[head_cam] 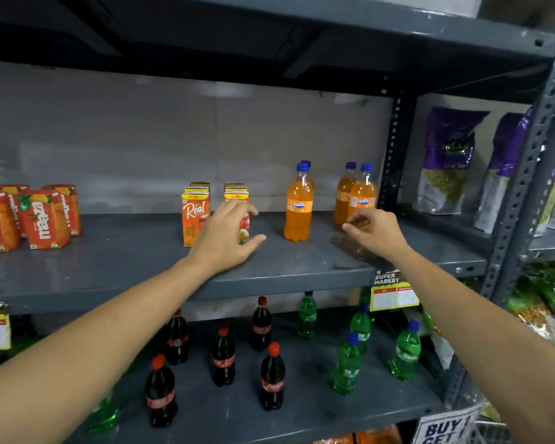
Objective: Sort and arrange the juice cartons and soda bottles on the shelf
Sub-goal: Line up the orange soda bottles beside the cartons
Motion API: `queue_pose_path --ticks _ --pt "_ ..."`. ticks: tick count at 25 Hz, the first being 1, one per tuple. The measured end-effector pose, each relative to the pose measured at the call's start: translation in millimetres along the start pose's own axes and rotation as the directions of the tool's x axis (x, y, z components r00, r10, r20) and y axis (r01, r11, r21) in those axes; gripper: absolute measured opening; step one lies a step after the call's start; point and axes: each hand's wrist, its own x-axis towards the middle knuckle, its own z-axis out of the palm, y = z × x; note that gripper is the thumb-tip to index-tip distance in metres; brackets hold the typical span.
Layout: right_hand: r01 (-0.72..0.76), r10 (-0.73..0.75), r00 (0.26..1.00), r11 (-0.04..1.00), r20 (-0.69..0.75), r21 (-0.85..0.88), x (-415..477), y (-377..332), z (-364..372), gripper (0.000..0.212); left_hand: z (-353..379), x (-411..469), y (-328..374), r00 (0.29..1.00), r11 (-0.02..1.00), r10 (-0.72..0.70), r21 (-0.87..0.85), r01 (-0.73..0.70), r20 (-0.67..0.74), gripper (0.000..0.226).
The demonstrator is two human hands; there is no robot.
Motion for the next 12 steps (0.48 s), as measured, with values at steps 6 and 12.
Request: queue_pose_path --ticks 6,12 --pt "-0.271 0.291 0.954 0.939 -0.068 0.211 46 63 -20 0.077 80 67 40 0.919 0.897 -0.392 -0.200 0.394 0.050 0.084" --pt "-0.399 0.102 0.878 0.697 0.467 0.596 82 97 -16 0.076 111 89 38 0.848 0.773 -0.513 -0.359 0.523 0.129 0.079"
